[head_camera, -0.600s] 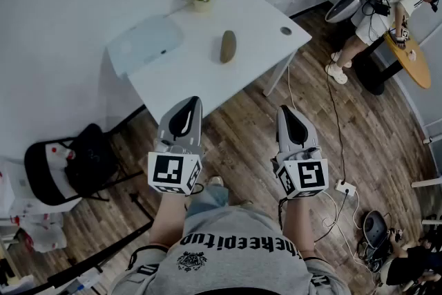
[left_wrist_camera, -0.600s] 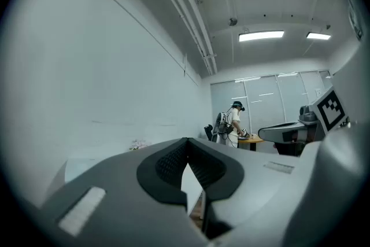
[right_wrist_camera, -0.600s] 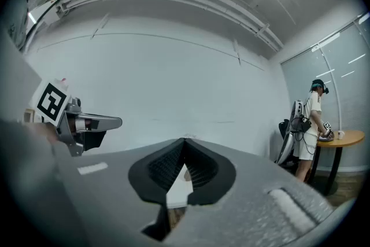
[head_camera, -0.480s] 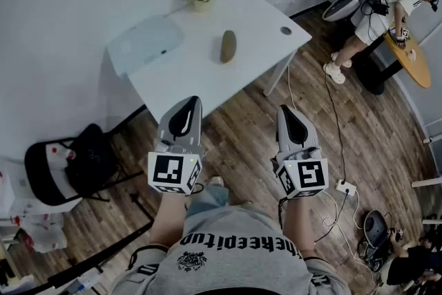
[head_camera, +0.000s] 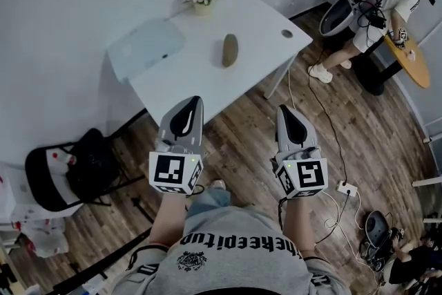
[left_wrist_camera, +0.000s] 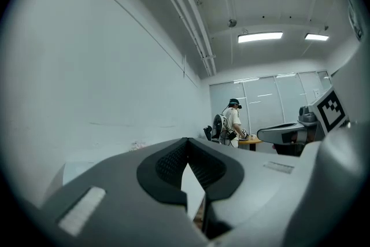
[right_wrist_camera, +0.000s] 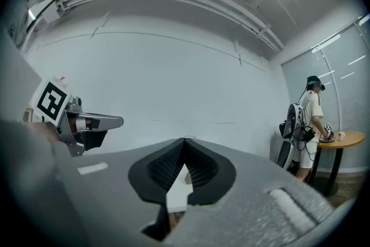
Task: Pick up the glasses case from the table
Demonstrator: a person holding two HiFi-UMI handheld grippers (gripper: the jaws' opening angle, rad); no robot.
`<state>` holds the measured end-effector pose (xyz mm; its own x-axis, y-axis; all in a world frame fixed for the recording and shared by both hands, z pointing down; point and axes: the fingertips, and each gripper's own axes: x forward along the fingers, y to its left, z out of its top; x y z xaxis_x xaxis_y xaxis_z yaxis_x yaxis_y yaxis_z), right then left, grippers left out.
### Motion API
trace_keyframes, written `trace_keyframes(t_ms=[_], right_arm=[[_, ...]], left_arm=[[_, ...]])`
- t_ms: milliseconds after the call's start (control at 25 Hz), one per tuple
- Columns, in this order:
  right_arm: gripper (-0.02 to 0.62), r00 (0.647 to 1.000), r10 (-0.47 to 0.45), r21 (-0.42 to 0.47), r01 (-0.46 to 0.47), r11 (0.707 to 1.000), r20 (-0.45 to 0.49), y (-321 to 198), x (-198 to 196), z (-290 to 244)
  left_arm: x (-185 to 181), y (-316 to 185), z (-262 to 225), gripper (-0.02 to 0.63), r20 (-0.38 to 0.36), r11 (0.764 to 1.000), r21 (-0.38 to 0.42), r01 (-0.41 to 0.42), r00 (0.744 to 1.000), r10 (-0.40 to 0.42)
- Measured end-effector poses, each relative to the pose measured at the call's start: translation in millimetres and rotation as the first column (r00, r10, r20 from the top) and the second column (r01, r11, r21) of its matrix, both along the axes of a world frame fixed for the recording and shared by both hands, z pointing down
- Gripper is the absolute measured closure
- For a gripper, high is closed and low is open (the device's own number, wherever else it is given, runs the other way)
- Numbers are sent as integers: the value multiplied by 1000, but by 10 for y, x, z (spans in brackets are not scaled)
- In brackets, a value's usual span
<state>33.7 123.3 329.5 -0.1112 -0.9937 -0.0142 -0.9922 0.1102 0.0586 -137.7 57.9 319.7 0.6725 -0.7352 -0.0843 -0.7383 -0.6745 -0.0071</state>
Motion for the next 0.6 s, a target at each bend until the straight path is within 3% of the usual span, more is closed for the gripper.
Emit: trace_keyframes(t_ms=[600], right_arm=[[592,996,77,63,-79,995,33,-355,-68,-78]], left_arm=[[-88,-470,-3,588,0,998,28,-60,998,60]])
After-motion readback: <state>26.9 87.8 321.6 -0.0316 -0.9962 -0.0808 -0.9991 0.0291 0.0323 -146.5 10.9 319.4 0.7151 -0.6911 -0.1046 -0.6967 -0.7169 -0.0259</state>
